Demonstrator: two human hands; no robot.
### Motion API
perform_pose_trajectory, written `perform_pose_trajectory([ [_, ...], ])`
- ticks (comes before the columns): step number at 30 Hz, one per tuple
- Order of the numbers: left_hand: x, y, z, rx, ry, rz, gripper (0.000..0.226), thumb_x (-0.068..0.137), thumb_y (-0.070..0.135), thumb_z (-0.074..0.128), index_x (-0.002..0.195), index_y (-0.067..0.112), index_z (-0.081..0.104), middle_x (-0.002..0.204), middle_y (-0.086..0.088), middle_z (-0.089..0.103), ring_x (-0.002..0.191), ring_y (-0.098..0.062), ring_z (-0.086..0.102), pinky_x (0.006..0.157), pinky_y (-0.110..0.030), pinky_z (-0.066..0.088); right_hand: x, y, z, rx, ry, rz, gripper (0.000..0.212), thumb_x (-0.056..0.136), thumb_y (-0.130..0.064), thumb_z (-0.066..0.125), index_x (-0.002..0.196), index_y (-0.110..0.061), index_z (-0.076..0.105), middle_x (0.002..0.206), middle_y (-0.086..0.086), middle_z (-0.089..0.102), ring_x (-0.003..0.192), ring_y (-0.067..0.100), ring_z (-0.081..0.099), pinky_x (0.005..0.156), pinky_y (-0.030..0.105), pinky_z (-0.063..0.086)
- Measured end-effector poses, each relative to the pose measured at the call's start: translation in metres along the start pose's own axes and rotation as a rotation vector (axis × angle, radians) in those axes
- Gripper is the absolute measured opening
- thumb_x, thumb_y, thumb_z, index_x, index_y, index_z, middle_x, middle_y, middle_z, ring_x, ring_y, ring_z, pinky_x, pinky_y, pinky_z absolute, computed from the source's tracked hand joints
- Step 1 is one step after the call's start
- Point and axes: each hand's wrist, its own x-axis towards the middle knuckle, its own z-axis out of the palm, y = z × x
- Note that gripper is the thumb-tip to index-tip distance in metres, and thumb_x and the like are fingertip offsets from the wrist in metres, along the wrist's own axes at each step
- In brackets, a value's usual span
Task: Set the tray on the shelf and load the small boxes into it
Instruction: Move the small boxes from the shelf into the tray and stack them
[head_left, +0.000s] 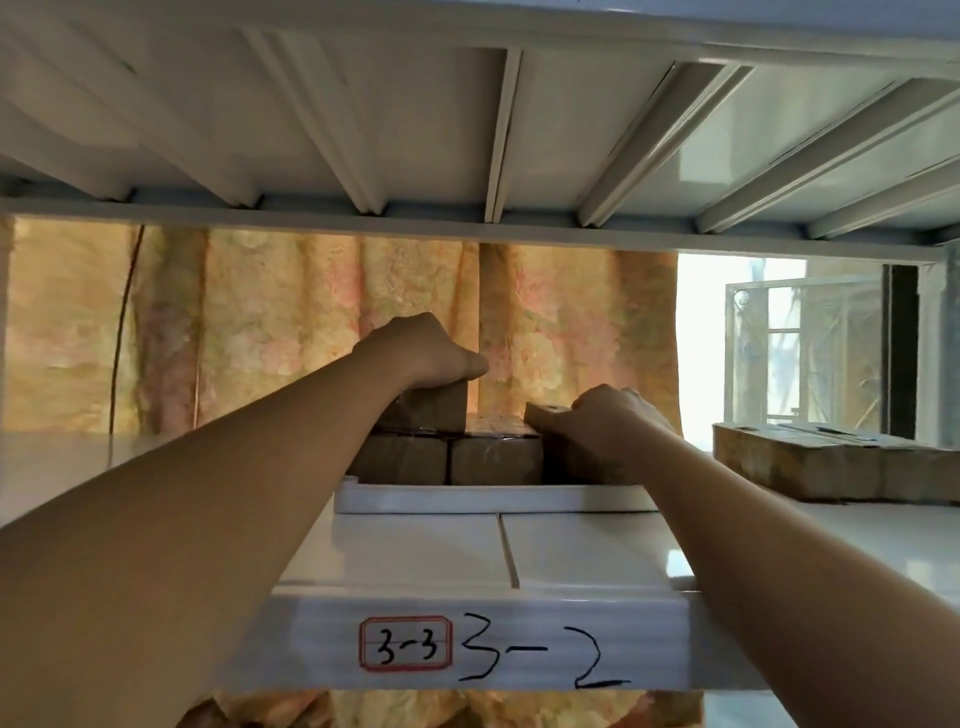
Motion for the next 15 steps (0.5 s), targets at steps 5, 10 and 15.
perform_pose_trajectory([
  [5, 0.001, 0.004, -0.002, 0.066, -0.003, 0.014, 0.048, 0.075, 0.058, 0.057, 0.081, 0.011, 0.049, 0.077, -0.002, 0.051, 0.075, -0.021, 0.054, 0.057, -0.026, 0.038, -0.001, 0.000, 0.002, -0.015, -0.023, 0.000, 0.085, 0.069, -0.085, 0.037, 0.118, -0.020, 0.060, 0.128, 0.010, 0.055, 0.095, 0.028, 0.061, 0.074, 0.036, 0.052],
  [10, 0.000, 0.005, -0.004, 0.074, -0.049, 0.017, 0.059, 0.078, 0.057, 0.056, 0.108, 0.006, 0.057, 0.085, -0.004, 0.052, 0.084, -0.022, 0.054, 0.060, -0.027, 0.038, -0.003, 0.000, 0.001, -0.036, -0.042, -0.010, 0.074, 0.080, -0.075, 0.035, 0.125, -0.021, 0.056, 0.136, 0.012, 0.049, 0.105, 0.030, 0.058, 0.073, 0.036, 0.045],
  [15, 0.002, -0.007, -0.001, 0.090, -0.087, 0.031, 0.059, 0.085, 0.058, 0.046, 0.102, 0.004, 0.062, 0.091, -0.018, 0.059, 0.076, -0.022, 0.051, 0.065, -0.028, 0.038, -0.001, -0.001, 0.003, -0.018, -0.096, -0.063, 0.077, 0.070, -0.078, 0.031, 0.110, -0.021, 0.062, 0.118, 0.008, 0.060, 0.097, 0.028, 0.060, 0.081, 0.041, 0.051],
])
